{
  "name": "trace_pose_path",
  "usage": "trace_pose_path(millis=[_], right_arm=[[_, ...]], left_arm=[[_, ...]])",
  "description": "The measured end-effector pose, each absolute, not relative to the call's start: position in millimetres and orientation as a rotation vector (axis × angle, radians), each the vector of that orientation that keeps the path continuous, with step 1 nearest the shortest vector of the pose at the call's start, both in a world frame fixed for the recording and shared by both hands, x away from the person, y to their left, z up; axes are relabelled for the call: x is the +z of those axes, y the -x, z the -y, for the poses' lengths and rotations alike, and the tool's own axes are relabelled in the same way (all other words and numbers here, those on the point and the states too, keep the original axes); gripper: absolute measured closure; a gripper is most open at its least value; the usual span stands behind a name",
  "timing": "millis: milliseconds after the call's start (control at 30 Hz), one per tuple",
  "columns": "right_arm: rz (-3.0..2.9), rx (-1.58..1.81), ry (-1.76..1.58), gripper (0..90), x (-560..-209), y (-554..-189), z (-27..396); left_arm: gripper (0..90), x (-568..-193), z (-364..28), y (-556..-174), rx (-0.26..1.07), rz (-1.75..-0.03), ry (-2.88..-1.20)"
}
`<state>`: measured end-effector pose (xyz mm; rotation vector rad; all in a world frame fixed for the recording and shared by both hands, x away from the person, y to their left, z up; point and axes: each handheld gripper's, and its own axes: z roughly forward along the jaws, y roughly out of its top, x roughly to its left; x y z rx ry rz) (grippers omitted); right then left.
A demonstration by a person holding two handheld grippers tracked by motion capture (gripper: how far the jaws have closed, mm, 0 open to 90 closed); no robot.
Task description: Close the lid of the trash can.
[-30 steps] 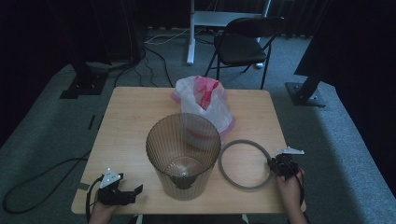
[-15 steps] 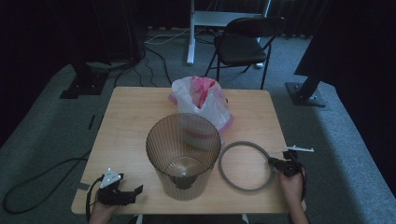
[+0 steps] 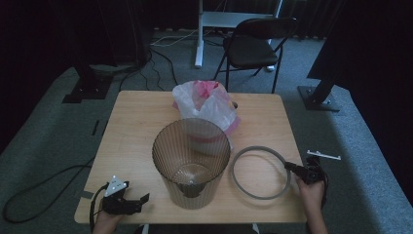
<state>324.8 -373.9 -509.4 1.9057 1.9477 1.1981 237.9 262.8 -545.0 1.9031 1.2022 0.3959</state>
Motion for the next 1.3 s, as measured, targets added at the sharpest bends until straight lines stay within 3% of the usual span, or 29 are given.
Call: trace_pose_path(millis=[1300], right_arm=[[-1.794,1.453,-1.775,83.7,-438,-299,399]], left_arm=[[0.0,-545,-262,-238,0.397,-1.203,-1.910]])
